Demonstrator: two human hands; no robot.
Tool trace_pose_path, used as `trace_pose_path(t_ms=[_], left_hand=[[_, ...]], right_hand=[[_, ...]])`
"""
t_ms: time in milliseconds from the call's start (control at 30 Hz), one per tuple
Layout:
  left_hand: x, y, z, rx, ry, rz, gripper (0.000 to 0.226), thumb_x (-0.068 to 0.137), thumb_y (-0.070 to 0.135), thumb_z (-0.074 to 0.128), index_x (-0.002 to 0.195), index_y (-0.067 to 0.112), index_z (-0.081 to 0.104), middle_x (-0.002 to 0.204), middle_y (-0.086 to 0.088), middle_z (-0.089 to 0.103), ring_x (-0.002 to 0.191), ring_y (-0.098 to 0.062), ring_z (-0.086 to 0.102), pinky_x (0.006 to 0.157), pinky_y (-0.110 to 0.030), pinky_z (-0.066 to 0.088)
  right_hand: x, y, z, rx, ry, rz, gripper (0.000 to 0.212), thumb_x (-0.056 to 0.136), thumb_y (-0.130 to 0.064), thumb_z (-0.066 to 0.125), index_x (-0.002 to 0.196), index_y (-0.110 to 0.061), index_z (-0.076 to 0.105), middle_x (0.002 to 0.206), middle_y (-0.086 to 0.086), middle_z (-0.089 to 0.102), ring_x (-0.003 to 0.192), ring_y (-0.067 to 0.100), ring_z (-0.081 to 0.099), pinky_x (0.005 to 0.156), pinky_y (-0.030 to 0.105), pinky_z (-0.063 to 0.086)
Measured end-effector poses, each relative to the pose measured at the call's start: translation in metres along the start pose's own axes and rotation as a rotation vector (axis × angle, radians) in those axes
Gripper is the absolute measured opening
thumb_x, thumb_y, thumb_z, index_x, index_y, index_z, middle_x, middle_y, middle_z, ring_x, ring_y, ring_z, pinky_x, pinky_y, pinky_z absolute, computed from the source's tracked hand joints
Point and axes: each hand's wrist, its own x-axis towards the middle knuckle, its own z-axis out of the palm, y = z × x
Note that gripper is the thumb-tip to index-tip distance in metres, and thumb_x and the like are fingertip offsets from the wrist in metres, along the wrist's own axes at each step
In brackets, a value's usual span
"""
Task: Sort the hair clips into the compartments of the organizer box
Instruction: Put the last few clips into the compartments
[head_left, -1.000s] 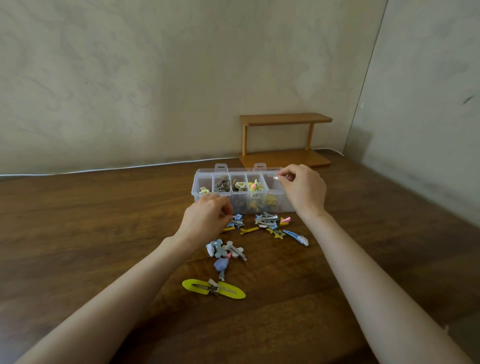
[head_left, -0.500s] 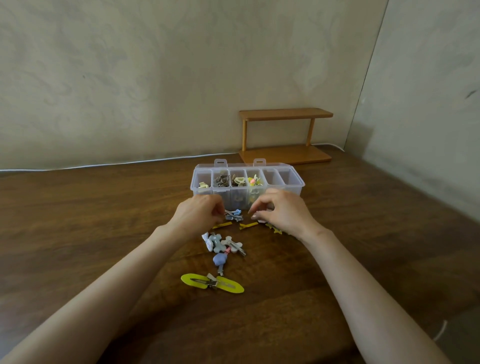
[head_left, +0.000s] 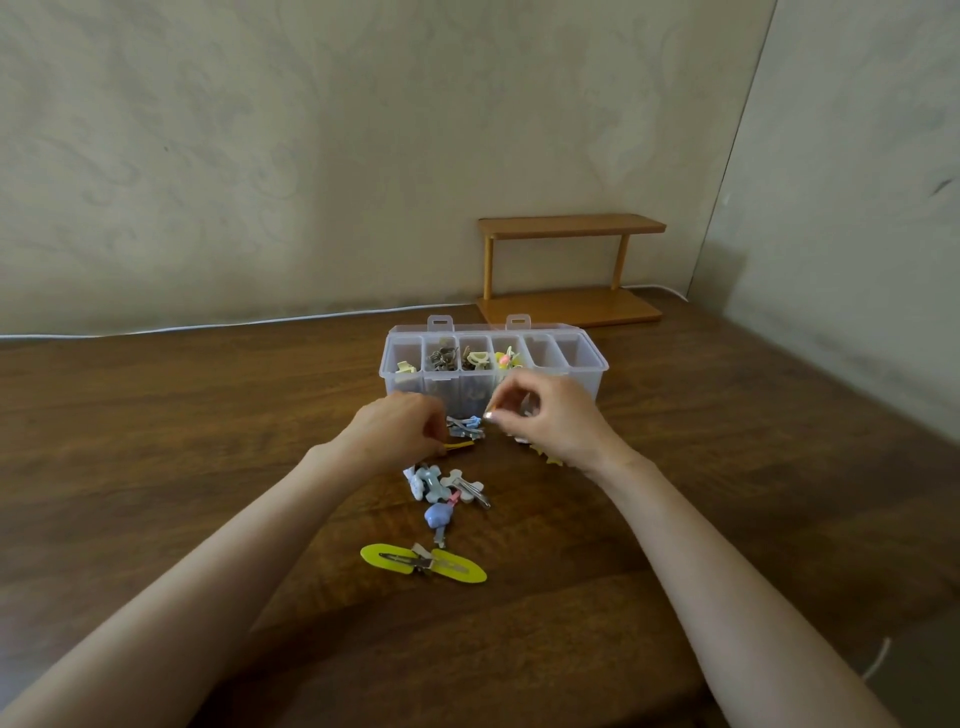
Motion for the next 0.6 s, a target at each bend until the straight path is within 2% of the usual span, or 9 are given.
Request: trace_pose_path(t_ms=[100, 167, 233, 367, 500, 600], left_hand=[[0.001, 0.003, 0.0, -0.036, 0.024, 0.038, 0.013, 0.087, 0.026, 0.06, 0.099, 0.019, 0.058, 0.096, 0.007, 0.056, 0.088, -0.009, 0.053, 0.079, -0.028, 0.052], [0.001, 0.004, 0.0, -0.065, 0.041, 0.047, 0.013, 0.088, 0.026, 0.06, 0.098, 0.019, 0.058, 0.094, 0.007, 0.056, 0.088, -0.01, 0.054, 0.079, -0.029, 0.053], [0.001, 0.004, 0.001, -0.087, 0.064, 0.054, 0.011, 0.087, 0.025, 0.061, 0.096, 0.02, 0.057, 0.094, 0.005, 0.058, 0.086, -0.011, 0.055, 0.077, -0.03, 0.053], [0.001, 0.005, 0.002, -0.13, 0.12, 0.066, 0.01, 0.086, 0.025, 0.062, 0.093, 0.02, 0.056, 0.09, 0.006, 0.056, 0.082, -0.011, 0.053, 0.072, -0.03, 0.052], [0.001, 0.007, 0.003, -0.193, 0.169, 0.084, 0.01, 0.086, 0.025, 0.063, 0.092, 0.02, 0.056, 0.089, 0.007, 0.055, 0.081, -0.01, 0.052, 0.068, -0.026, 0.048], [-0.001, 0.01, 0.001, -0.282, 0.206, 0.115, 0.01, 0.085, 0.021, 0.063, 0.092, 0.019, 0.057, 0.087, 0.008, 0.055, 0.078, -0.006, 0.052, 0.067, -0.02, 0.045]], right_hand=[[0.001, 0.007, -0.017, 0.23, 0.272, 0.056, 0.006, 0.085, -0.015, 0.066, 0.087, -0.017, 0.061, 0.083, -0.007, 0.061, 0.071, 0.003, 0.055, 0.063, 0.014, 0.046], [0.002, 0.014, -0.027, 0.293, 0.472, 0.077, 0.007, 0.084, -0.012, 0.067, 0.088, -0.014, 0.062, 0.084, -0.006, 0.062, 0.074, 0.003, 0.057, 0.065, 0.013, 0.048], [0.006, 0.022, -0.032, 0.298, 0.585, 0.12, 0.008, 0.083, -0.011, 0.068, 0.089, -0.011, 0.063, 0.084, -0.008, 0.063, 0.076, 0.003, 0.059, 0.066, 0.014, 0.048], [0.022, 0.034, -0.033, 0.157, 0.586, 0.149, 0.011, 0.084, -0.014, 0.068, 0.095, -0.013, 0.066, 0.088, -0.005, 0.068, 0.085, 0.007, 0.064, 0.071, 0.022, 0.052], [0.027, 0.036, -0.026, 0.017, 0.594, 0.134, 0.03, 0.088, -0.017, 0.064, 0.118, -0.018, 0.061, 0.101, -0.004, 0.072, 0.092, 0.008, 0.065, 0.072, 0.014, 0.046], [0.018, 0.035, -0.022, -0.014, 0.602, 0.112, 0.028, 0.088, -0.015, 0.063, 0.116, -0.018, 0.062, 0.1, -0.003, 0.071, 0.087, 0.008, 0.065, 0.07, 0.014, 0.046]])
